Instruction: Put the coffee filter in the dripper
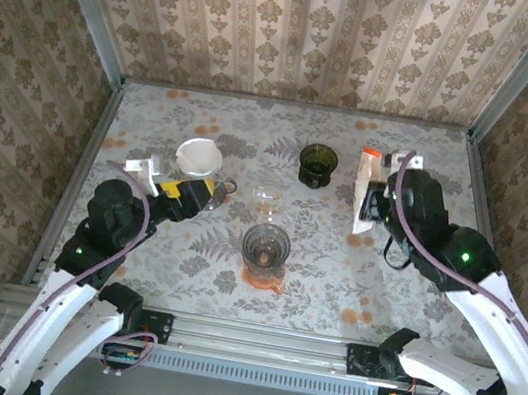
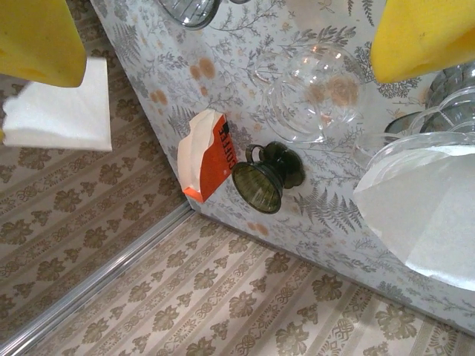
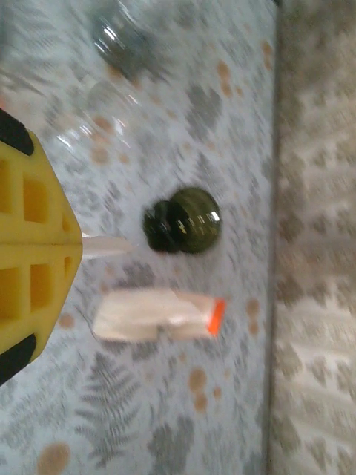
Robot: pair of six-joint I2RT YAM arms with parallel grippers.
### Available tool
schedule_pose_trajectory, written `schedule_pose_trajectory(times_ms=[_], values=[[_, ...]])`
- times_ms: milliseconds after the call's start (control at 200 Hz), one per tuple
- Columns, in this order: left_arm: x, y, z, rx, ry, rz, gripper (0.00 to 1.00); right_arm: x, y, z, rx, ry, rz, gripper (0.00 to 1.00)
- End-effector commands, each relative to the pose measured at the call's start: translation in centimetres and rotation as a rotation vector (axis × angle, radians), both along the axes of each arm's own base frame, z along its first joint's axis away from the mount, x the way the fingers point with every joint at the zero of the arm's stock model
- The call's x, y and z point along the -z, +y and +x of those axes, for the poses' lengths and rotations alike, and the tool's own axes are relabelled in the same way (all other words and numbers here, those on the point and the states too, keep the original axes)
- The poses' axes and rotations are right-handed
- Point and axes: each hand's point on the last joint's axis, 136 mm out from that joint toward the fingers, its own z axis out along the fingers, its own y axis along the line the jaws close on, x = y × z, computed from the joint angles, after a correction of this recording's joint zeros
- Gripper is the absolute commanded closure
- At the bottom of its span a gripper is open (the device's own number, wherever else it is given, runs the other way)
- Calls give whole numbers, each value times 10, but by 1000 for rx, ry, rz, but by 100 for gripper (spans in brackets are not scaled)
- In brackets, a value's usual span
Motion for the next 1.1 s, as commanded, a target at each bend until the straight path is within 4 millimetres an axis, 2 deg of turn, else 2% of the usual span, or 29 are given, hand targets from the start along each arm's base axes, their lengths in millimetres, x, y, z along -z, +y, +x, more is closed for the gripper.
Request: schedule_pose_trajectory(times_ms=[0, 200, 360, 660, 835, 855, 1095], values=[[-16, 2, -6, 7, -34, -12, 0, 12, 20, -44, -132, 142, 25, 100], [-13, 3, -7, 8, -27, -9, 0, 12, 59, -95, -321, 262, 31, 100], [-10, 2, -7, 10, -20, -14, 0, 18, 83, -110, -391, 328, -8, 100], [-11, 1, -10, 24, -25, -11, 0, 17, 126, -97, -465, 360, -69, 100], [-13, 1, -13, 34, -35, -2, 0, 23, 142, -86, -480, 429, -94, 100], [-14, 1, -13, 34, -38, 0, 0, 30, 147, -83, -478, 449, -116, 100], [-18, 0, -16, 51, -58, 15, 0, 52, 152, -62, -457, 533, -190, 100]])
